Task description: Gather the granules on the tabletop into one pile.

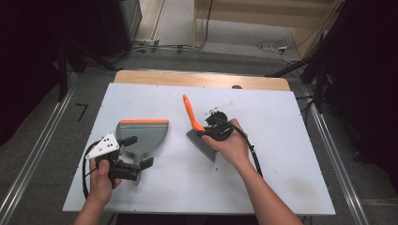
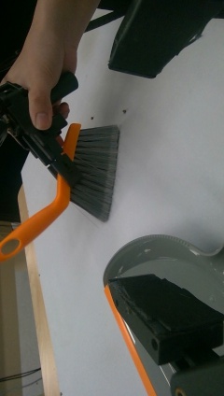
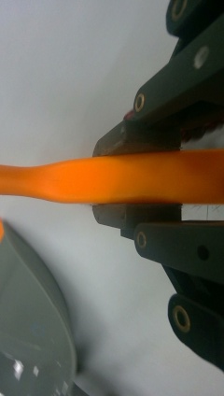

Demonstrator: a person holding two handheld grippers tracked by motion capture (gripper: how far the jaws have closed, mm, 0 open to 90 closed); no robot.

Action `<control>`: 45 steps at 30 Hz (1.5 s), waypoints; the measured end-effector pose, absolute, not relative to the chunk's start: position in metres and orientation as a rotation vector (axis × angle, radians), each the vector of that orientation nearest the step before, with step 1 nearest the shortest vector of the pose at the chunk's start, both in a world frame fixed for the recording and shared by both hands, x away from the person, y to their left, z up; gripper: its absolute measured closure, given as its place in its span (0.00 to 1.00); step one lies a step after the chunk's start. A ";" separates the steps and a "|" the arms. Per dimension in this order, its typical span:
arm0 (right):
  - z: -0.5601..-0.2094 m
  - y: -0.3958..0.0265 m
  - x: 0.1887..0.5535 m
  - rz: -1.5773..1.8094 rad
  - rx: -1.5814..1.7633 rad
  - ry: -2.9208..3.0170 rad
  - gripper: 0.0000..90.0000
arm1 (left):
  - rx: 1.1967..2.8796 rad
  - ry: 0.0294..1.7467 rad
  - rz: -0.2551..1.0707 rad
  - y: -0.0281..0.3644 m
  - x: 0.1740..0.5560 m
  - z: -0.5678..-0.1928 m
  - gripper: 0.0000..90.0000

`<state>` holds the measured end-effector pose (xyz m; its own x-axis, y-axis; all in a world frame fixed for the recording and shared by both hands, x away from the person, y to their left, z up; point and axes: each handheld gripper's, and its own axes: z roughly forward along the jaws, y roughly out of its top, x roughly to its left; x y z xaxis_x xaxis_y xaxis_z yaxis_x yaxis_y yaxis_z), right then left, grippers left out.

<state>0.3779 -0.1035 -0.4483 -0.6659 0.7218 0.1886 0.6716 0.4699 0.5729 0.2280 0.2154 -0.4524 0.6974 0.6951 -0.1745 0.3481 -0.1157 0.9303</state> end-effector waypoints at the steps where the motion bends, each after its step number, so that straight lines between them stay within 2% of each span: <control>1: -0.447 -0.108 0.379 0.955 1.269 2.602 0.76 | 1.724 0.840 0.364 0.216 0.228 -0.453 0.00; 6: -0.436 -0.133 0.372 0.980 1.287 2.558 0.76 | 1.729 0.840 0.365 0.215 0.229 -0.452 0.00; 12: -0.423 -0.151 0.353 1.097 1.046 2.691 0.76 | 1.728 0.838 0.363 0.212 0.228 -0.452 0.00; 19: -0.442 -0.149 0.325 1.099 0.816 2.964 0.76 | 1.735 0.839 0.360 0.210 0.228 -0.453 0.00; 24: -0.454 -0.153 0.343 1.061 0.802 2.905 0.76 | 1.734 0.840 0.362 0.211 0.228 -0.453 0.00; 30: -0.440 -0.152 0.363 1.026 0.772 2.716 0.76 | 1.735 0.841 0.358 0.211 0.230 -0.454 0.00; 35: -0.433 -0.137 0.364 1.100 0.807 2.728 0.76 | 1.733 0.840 0.360 0.213 0.230 -0.454 0.00; 40: -0.448 -0.119 0.366 1.067 0.832 2.798 0.76 | 1.731 0.837 0.359 0.212 0.229 -0.453 0.00; 45: -0.449 -0.131 0.375 1.026 0.977 2.694 0.76 | 1.733 0.837 0.358 0.212 0.229 -0.453 0.00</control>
